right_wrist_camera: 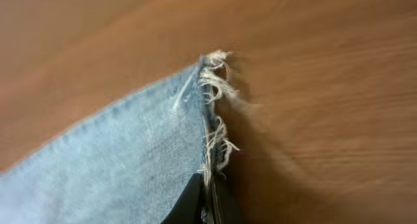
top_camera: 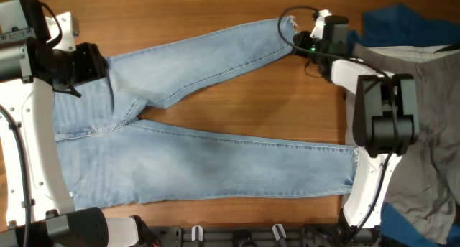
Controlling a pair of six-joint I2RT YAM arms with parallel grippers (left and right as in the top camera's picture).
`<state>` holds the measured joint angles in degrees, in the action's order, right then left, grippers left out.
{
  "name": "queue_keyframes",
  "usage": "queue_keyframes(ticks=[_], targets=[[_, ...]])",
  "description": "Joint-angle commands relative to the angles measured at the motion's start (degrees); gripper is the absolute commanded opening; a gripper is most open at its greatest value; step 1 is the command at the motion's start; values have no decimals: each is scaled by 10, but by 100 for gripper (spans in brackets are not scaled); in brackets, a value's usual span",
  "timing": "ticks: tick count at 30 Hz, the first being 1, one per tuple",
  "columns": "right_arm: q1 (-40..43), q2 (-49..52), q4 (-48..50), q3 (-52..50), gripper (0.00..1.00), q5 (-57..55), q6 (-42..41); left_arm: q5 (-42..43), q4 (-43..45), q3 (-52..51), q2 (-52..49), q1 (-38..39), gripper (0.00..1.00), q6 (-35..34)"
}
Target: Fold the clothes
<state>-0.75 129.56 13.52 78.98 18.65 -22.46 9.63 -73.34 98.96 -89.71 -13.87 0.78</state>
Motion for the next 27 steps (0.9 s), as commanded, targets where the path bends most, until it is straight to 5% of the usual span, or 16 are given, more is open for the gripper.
queue_keyframes(ticks=[1, 3, 6, 12, 15, 16, 18, 22, 27], targets=[[57, 7, 10, 42, 6, 40, -38, -3, 0, 2, 7, 3, 64, 5], [79, -1, 1, 64, 34, 125, -15, -16, 0, 2, 7, 3, 67, 5], [97, -64, -45, 66, 45, 160, 1, -62, -8, 2, 7, 1, 80, -5], [97, -325, -379, 66, 46, 149, 80, -112, -53, 2, 27, -71, 58, -120], [88, -403, -672, 66, 40, 87, 76, -112, -64, 2, 86, -106, 64, -137], [78, -401, -743, 60, 30, 52, 76, -112, -67, 2, 96, -109, 66, -137], [43, -394, -819, 16, 28, 11, 96, -112, -67, 2, 101, -108, 70, -144], [-42, -376, -780, -177, 24, -9, 52, -112, -65, 2, 97, -109, 75, -150], [-49, -346, -635, -332, 16, -7, -41, -112, -65, 2, 97, -108, 82, -150]])
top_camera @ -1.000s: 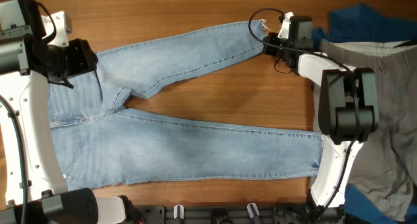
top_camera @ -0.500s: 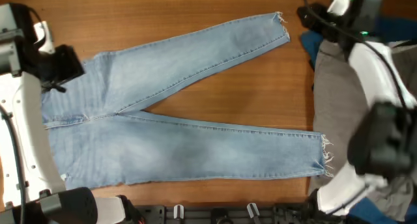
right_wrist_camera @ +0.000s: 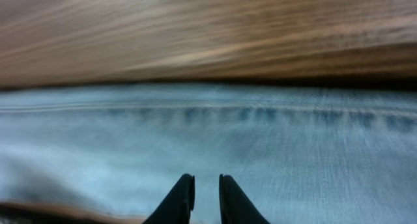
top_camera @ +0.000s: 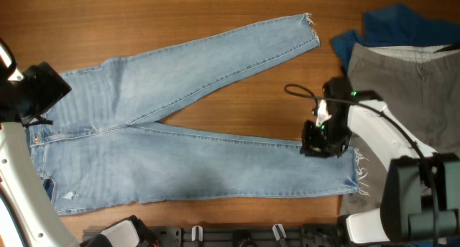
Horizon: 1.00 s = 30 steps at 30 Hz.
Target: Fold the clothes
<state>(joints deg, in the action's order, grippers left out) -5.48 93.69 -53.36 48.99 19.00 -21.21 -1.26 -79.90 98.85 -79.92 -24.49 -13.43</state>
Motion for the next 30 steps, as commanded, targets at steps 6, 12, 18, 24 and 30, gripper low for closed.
queue_keyframes(ticks=[6, 12, 18, 24, 30], targets=[[-1, 74, 313, -77, 12, -95, -99, -3, -2, -6, -2, -4, 83, -8], [3, 54, 303, 68, 35, -93, 1, -4, 13, -60, -10, -74, 85, -21], [5, -90, 94, 159, 52, -85, 47, -3, 74, -223, -11, -212, 64, -86], [5, -89, -11, 138, 55, -85, 27, -4, 219, -414, -12, -351, 9, -133], [5, -58, -15, 134, 56, -85, -1, -5, 340, -492, -90, -435, 23, -143]])
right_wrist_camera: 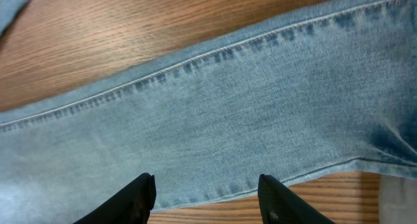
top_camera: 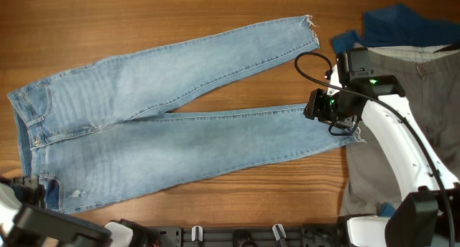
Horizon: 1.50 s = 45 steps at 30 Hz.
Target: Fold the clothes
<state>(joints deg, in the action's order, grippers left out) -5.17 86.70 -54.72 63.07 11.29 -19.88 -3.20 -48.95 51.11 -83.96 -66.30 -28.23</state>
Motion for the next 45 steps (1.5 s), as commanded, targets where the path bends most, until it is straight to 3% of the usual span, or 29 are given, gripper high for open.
queue_keyframes(ticks=[1, 4, 7, 12, 15, 16, 17, 20, 24, 26, 32, 38, 44, 45], targets=[[2, 16, -1, -7, 56, -8, -13, 21, 42, -15, -69, -17, 27, 10], [3, 21, -5, -7, 59, -10, -17, -3, 64, -14, -139, -19, 47, 9], [9, 24, -9, -7, 60, -25, -44, 6, 78, -14, -159, -19, 55, 10], [66, 25, -7, -7, 60, -25, -42, 15, 41, 19, -104, -19, 53, 12], [77, 25, -6, -7, 61, -25, -38, -4, 18, 19, -63, -19, 37, 13], [77, 25, -6, -7, 62, -25, -31, -6, 17, 19, -53, -19, 36, 23], [77, 25, -6, -7, 63, -25, -26, -6, 19, 19, -44, -19, 39, 23], [77, 25, -6, -7, 64, -25, -27, -43, 23, 12, -44, -22, 62, 16], [77, 25, -4, -7, 65, -30, -28, -66, 38, 7, -76, -39, 64, 8], [78, 25, -4, -7, 68, -30, -31, -63, 50, 7, -106, -41, 55, 7], [89, 25, -3, -7, 69, -40, -43, -63, 119, 7, -146, -41, 48, 7], [91, 37, 9, -7, 74, -79, -58, -52, 122, 7, -162, -41, 4, 10], [122, 165, 0, -7, 69, -79, -57, -17, 68, 62, -149, -40, 4, 10], [134, 207, -12, -7, 53, -79, -57, -13, 64, 64, -141, -41, 4, 10]])
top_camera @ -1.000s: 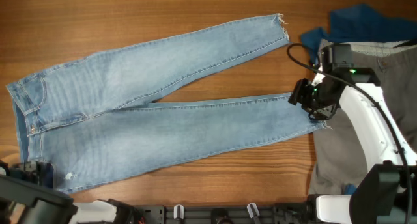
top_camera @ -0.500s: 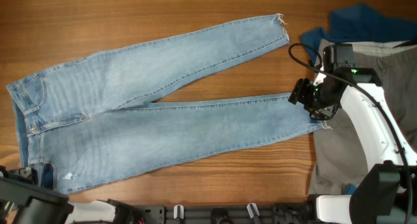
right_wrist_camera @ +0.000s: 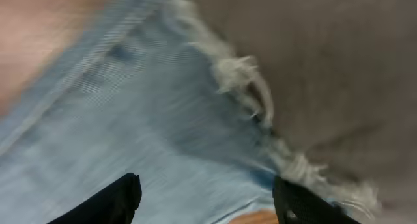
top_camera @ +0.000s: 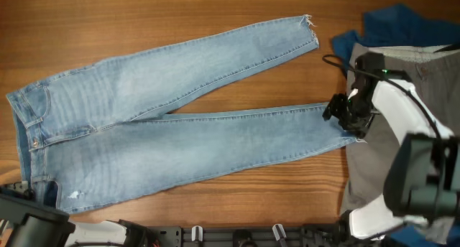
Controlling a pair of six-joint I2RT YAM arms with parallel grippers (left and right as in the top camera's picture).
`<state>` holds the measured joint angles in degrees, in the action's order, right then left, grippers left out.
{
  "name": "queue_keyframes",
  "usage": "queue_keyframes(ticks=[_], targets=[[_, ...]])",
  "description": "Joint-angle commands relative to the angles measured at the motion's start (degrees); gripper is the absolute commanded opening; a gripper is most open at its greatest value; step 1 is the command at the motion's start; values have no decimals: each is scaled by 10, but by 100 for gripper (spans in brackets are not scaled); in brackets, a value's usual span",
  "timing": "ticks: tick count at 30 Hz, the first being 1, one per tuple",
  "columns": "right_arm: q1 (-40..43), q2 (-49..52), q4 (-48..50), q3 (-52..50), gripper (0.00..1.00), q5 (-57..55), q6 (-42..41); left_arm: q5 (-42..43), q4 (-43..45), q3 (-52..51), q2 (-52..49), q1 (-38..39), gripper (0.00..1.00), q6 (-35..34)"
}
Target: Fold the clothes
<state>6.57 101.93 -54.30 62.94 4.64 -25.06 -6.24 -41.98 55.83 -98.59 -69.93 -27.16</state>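
Observation:
Light blue jeans (top_camera: 165,118) lie flat on the wooden table (top_camera: 215,10), waistband at the left and both legs running right. The upper leg ends in a frayed hem (top_camera: 309,26). The lower leg's frayed hem (right_wrist_camera: 247,87) lies at the edge of a grey garment. My right gripper (top_camera: 346,121) hovers over that lower hem; in the right wrist view the right gripper (right_wrist_camera: 208,204) is open wide, fingers (right_wrist_camera: 114,201) on either side of blurred denim, nothing held. Only part of the left arm (top_camera: 25,222) shows at the front left corner; its gripper is out of view.
A grey garment (top_camera: 420,89) is spread over the right end of the table, with a dark blue garment (top_camera: 395,24) behind it. The right arm's cable (top_camera: 334,60) loops above the lower hem. A black rail (top_camera: 237,236) runs along the front edge.
My right gripper has moved right along the lower leg, from a little short of the hem to directly over the frayed hem, and its jaws stand wider. The jeans have not moved.
At first my right gripper was shut on the upper leg's hem and the left arm was at the waistband. Then the right gripper was nearly shut at the lower leg. Later that leg lay swung up toward the other, right gripper open, left arm back at the front left corner.

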Motion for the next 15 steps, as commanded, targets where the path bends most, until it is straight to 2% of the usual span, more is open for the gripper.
queue_keyframes(ticks=[1, 5, 6, 7, 8, 9, 10, 12, 13, 15], targets=[[22, 73, -21, -6, 51, -13, -3, 22, -5, 17, 10, -4, 4, -1], [30, 90, -35, -6, 48, -13, 28, 24, -5, 17, 16, -4, 4, -1], [30, 90, -38, -6, 43, 5, 42, 24, -5, 18, 16, -4, 4, -1], [30, 87, -42, -5, 28, 49, 67, 24, -4, 19, 16, -4, 4, -1], [30, 81, -50, 0, 19, 75, 87, 24, -3, 20, 16, -4, 4, -1], [30, 72, -59, 9, 17, 74, 87, 24, -2, 21, 16, -4, 4, -1], [30, 59, -70, 25, 17, 74, 88, 24, 0, 21, 16, -4, 4, -1], [31, 30, -94, 62, 39, 50, 85, 24, -1, 26, 17, -4, 4, -1], [31, 18, -112, 67, 45, 49, 85, 24, -1, 27, 19, -4, 4, -1], [29, 10, -148, 63, 45, 58, 84, 24, 1, 27, 22, -4, 4, -1]])
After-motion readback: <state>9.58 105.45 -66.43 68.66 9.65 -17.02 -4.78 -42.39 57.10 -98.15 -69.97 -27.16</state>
